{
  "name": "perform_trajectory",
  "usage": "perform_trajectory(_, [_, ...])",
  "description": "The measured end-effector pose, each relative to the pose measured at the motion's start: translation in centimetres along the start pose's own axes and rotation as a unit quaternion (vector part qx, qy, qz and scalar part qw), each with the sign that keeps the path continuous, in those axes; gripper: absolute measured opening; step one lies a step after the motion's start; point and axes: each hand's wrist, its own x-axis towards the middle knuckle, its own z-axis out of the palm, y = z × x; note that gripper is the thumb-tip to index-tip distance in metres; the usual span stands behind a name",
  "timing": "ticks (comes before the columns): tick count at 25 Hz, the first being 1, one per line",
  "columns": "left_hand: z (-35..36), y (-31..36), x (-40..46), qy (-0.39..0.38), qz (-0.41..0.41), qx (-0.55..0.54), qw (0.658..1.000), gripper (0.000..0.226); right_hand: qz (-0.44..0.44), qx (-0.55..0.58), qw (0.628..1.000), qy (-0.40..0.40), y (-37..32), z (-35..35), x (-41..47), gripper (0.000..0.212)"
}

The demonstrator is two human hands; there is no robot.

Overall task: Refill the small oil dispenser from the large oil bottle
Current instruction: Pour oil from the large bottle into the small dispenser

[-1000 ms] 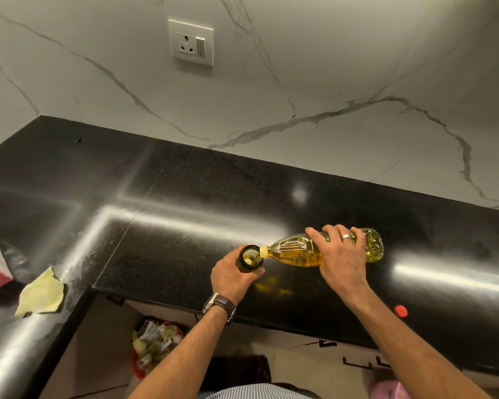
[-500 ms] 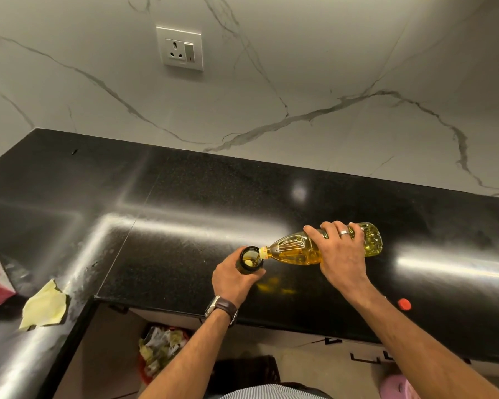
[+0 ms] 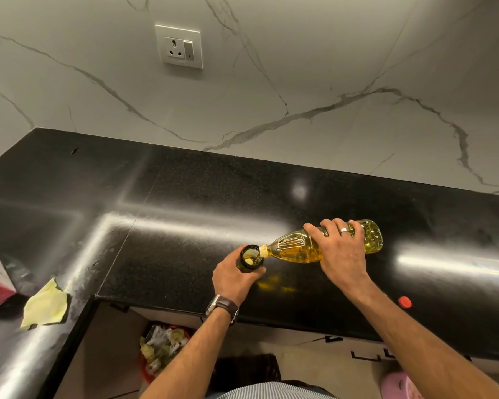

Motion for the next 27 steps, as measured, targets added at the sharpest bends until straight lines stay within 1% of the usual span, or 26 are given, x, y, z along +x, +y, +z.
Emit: perform_trajectory(27, [0.26,-0.42,0.03,0.004,-0.013,0.003,1.000,0.061,-0.003,-0.008,1.000,0.005,-0.12,-0.34,-0.02,0.082])
